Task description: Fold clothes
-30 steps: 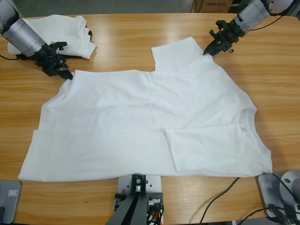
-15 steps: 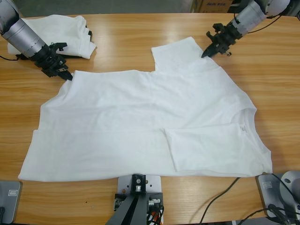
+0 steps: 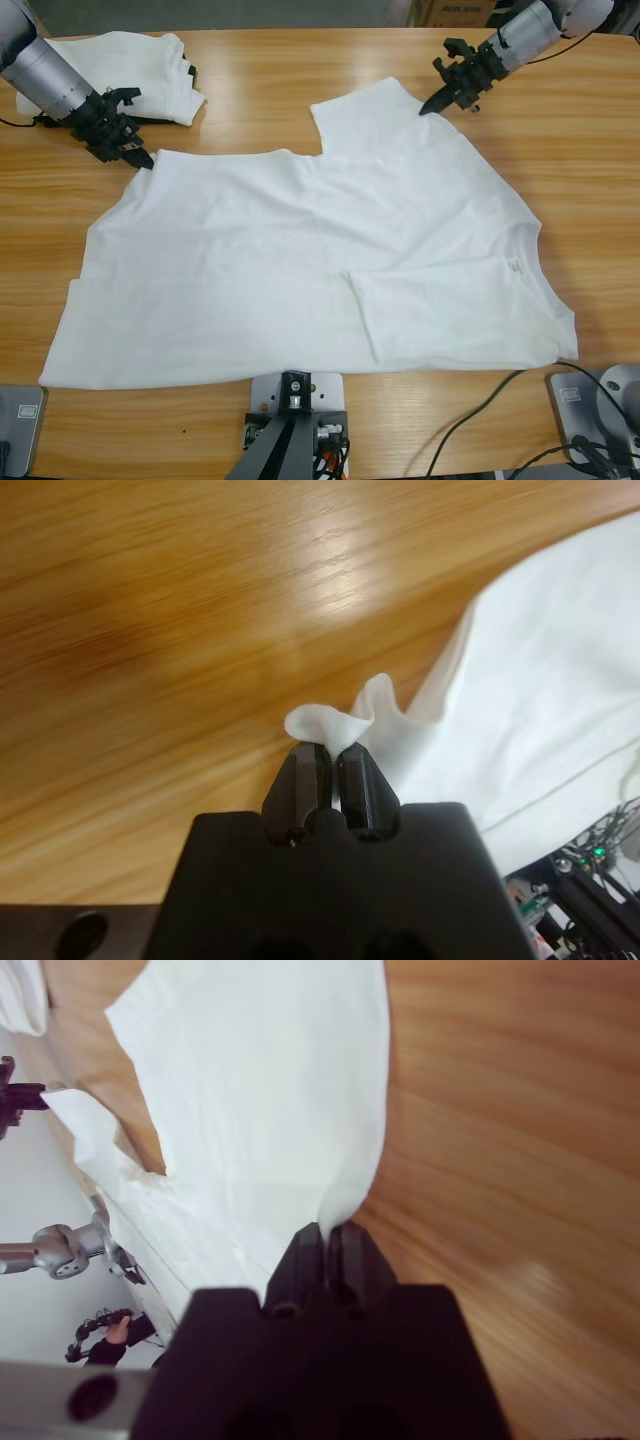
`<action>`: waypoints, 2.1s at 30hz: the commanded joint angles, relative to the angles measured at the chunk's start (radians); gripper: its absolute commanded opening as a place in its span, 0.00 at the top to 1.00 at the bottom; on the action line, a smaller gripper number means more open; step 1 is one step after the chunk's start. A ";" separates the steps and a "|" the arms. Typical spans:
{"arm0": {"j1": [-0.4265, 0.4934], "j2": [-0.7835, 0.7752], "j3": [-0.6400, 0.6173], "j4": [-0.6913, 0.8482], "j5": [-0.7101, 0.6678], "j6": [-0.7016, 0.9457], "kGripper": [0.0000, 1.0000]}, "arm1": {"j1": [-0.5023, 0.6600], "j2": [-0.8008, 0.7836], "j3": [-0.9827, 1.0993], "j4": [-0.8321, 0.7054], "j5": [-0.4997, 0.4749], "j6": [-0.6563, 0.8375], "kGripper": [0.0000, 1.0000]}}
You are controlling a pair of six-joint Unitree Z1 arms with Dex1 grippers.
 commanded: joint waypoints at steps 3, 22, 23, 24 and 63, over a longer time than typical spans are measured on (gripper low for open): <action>0.026 -0.066 0.046 0.004 -0.048 -0.015 1.00 | -0.014 -0.102 0.234 -0.090 0.054 -0.028 1.00; 0.067 -0.190 0.218 -0.012 -0.171 -0.003 1.00 | -0.065 -0.305 0.647 -0.236 0.257 -0.082 1.00; 0.075 -0.209 0.228 -0.008 -0.172 -0.003 1.00 | -0.065 -0.328 0.668 -0.240 0.257 -0.083 1.00; 0.083 -0.228 0.238 -0.004 -0.172 -0.001 1.00 | -0.065 -0.352 0.685 -0.243 0.262 -0.082 1.00; 0.029 -0.445 0.426 0.441 -0.233 0.039 1.00 | 0.141 -1.089 1.195 -0.012 0.065 0.341 1.00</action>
